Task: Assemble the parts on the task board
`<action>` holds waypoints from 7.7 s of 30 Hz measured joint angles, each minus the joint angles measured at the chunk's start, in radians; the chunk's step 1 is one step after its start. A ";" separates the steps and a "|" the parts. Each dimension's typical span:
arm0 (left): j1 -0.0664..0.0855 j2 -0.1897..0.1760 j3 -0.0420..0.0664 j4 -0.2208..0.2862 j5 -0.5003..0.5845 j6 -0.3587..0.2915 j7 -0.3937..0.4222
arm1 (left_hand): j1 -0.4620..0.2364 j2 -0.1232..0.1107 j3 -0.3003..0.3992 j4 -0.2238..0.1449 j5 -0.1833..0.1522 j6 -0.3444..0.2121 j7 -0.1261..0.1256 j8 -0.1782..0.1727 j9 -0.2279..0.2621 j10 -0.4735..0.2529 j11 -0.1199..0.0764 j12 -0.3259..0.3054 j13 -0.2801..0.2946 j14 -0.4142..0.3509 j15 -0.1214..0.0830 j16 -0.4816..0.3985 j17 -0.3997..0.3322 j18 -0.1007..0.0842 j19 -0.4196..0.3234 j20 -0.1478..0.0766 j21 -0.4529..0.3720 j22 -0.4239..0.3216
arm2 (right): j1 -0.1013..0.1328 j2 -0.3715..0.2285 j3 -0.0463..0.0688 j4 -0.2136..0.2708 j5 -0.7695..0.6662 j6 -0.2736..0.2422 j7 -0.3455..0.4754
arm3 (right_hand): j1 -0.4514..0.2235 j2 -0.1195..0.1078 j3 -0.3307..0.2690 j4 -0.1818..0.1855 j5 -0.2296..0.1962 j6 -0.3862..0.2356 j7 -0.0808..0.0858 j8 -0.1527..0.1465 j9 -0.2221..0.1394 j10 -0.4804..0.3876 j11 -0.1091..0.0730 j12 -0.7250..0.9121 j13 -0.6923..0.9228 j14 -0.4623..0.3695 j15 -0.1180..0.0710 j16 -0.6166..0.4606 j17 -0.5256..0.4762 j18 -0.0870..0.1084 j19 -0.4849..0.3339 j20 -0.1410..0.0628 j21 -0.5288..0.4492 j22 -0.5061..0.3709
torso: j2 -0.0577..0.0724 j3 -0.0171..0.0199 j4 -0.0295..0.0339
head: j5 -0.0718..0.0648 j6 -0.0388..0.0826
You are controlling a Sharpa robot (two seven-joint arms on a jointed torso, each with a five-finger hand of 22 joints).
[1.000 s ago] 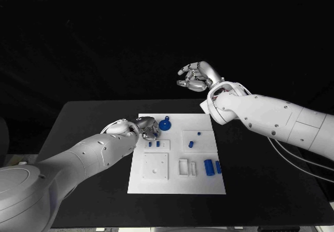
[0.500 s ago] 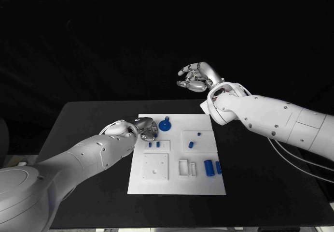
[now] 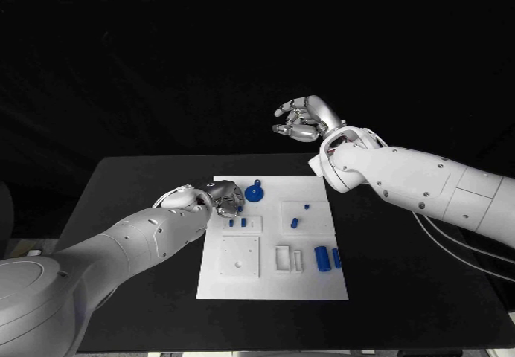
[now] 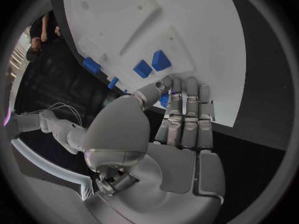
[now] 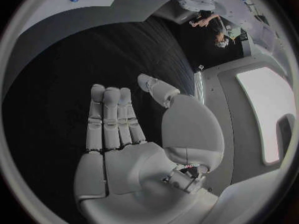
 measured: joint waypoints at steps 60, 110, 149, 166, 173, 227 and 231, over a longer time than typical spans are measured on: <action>0.051 -0.495 0.082 0.655 1.084 -0.006 0.105 | -0.095 0.032 -0.086 0.003 0.039 0.026 0.084 0.035 0.022 -0.209 0.076 -0.009 -0.024 -0.184 0.098 -0.184 -0.042 0.025 -0.123 0.095 -0.088 0.000 | -0.205 -0.009 -0.007 -0.210 -0.641 0.398 -0.114 | 0.052 -0.023 -0.007 -0.055 -0.117 0.024 0.020 0.047 -0.001 0.029 0.050 -0.651 -0.560 0.053 0.033 0.037 -0.064 0.001 0.070 -0.027 -0.014 0.000 | -0.144 -0.0114 0.0477 | -0.070 -0.044; 0.032 -0.551 0.079 0.720 1.142 0.007 0.140 | -0.095 0.032 -0.094 0.006 0.039 0.023 0.087 0.039 0.023 -0.213 0.080 -0.009 -0.024 -0.200 0.107 -0.201 -0.058 0.037 -0.130 0.102 -0.101 0.000 | -0.278 0.082 -0.089 -0.370 -0.714 0.460 -0.164 | 0.076 -0.019 0.070 -0.023 -0.174 0.027 0.015 0.047 -0.010 0.065 0.053 -0.694 -0.607 0.059 0.045 0.055 -0.067 0.003 0.080 -0.028 -0.015 0.001 | -0.144 -0.0076 0.0635 | -0.076 -0.043; 0.032 -0.557 0.079 0.719 1.143 0.015 0.139 | -0.095 0.032 -0.094 0.006 0.039 0.017 0.088 0.039 0.023 -0.213 0.080 -0.009 -0.023 -0.200 0.107 -0.201 -0.061 0.031 -0.130 0.102 -0.105 0.001 | -0.293 0.098 -0.091 -0.382 -0.761 0.367 -0.193 | 0.078 0.049 0.160 -0.055 -0.175 0.165 -0.050 0.127 0.032 0.242 -0.009 -0.659 -0.571 0.109 -0.016 0.110 -0.047 0.003 0.133 -0.064 0.058 0.000 | -0.132 -0.0063 0.0623 | -0.067 -0.045; 0.032 -0.561 0.079 0.717 1.143 0.018 0.138 | -0.095 0.032 -0.096 0.003 0.041 0.017 0.088 0.039 0.023 -0.213 0.080 -0.009 -0.023 -0.200 0.107 -0.205 -0.063 0.029 -0.130 0.102 -0.105 0.000 | -0.294 0.033 -0.072 -0.286 -0.771 0.342 -0.203 | 0.079 0.050 0.165 -0.061 -0.178 0.172 -0.050 0.127 0.035 0.245 -0.013 -0.659 -0.566 0.109 -0.016 0.110 -0.045 0.003 0.132 -0.064 0.062 0.000 | -0.131 -0.0069 0.0624 | -0.062 -0.046; 0.032 -0.564 0.079 0.716 1.143 0.018 0.138 | -0.095 0.032 -0.096 0.003 0.043 0.017 0.088 0.039 0.023 -0.213 0.080 -0.009 -0.023 -0.200 0.107 -0.205 -0.063 0.030 -0.130 0.102 -0.105 0.000 | -0.272 -0.002 -0.039 -0.215 -0.763 0.338 -0.201 | 0.079 0.050 0.165 -0.061 -0.178 0.172 -0.050 0.127 0.035 0.245 -0.013 -0.659 -0.566 0.111 -0.014 0.110 -0.045 0.003 0.132 -0.064 0.062 0.001 | -0.130 -0.0070 0.0606 | -0.061 -0.043; 0.034 -0.541 0.079 0.703 1.143 0.018 0.131 | -0.095 0.032 -0.099 0.005 0.043 0.017 0.089 0.039 0.023 -0.213 0.080 -0.009 -0.023 -0.199 0.107 -0.205 -0.065 0.030 -0.130 0.102 -0.108 0.001 | -0.320 0.161 -0.118 -0.070 -0.809 0.367 -0.171 | 0.079 0.050 0.171 -0.061 -0.179 0.172 -0.050 0.121 0.037 0.247 -0.011 -0.660 -0.564 0.112 -0.019 0.110 -0.045 0.003 0.137 -0.065 0.061 0.000 | -0.125 -0.0058 0.0622 | 0.046 -0.074; 0.034 -0.541 0.079 0.703 1.143 0.018 0.130 | -0.095 0.032 -0.099 0.005 0.043 0.017 0.089 0.039 0.023 -0.213 0.080 -0.009 -0.023 -0.199 0.107 -0.205 -0.066 0.029 -0.130 0.102 -0.108 0.001 | -0.327 0.166 -0.118 -0.075 -0.813 0.371 -0.172 | 0.079 0.050 0.171 -0.061 -0.179 0.172 -0.050 0.121 0.037 0.250 -0.015 -0.662 -0.563 0.114 -0.018 0.110 -0.045 0.003 0.137 -0.065 0.061 0.000 | -0.125 -0.0059 0.0616 | 0.050 -0.074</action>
